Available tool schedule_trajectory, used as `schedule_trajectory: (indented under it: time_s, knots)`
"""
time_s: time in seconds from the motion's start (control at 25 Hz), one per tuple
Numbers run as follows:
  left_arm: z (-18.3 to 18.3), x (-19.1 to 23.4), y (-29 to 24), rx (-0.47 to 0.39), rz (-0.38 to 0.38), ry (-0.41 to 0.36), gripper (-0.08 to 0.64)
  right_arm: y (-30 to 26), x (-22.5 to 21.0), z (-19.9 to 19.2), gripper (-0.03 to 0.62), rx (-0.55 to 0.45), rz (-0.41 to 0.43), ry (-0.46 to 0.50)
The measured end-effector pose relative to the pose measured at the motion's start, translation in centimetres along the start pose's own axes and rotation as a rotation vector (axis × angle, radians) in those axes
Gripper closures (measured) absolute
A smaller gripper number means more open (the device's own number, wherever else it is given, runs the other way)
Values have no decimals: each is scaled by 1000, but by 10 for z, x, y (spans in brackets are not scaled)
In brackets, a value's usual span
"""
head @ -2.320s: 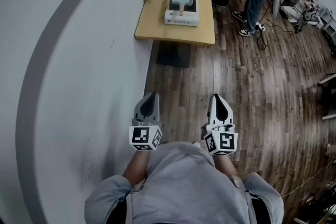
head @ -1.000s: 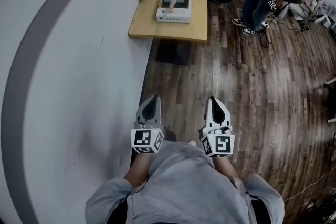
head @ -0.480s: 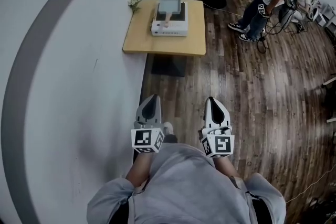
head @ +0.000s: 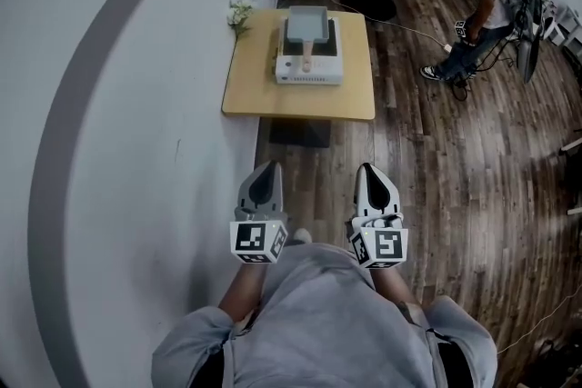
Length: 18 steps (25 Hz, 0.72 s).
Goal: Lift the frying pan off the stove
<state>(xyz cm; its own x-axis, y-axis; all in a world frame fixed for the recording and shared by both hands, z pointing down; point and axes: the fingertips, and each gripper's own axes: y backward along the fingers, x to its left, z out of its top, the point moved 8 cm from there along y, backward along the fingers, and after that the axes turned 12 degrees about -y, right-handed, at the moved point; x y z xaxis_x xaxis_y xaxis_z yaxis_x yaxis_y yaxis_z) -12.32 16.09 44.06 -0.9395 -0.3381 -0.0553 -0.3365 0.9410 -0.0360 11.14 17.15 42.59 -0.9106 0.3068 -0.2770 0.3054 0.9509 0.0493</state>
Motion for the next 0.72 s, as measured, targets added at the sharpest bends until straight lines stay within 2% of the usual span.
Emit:
schedule_trajectory:
  time_s: [0.32,0.72]
  knots:
    - [-9,50,-28,19,0,27,556,-55,20,-8,597,24,5,13]
    - [-17,85,-86,47,-14,37,557,-125,6,-16,597,53,-9,18]
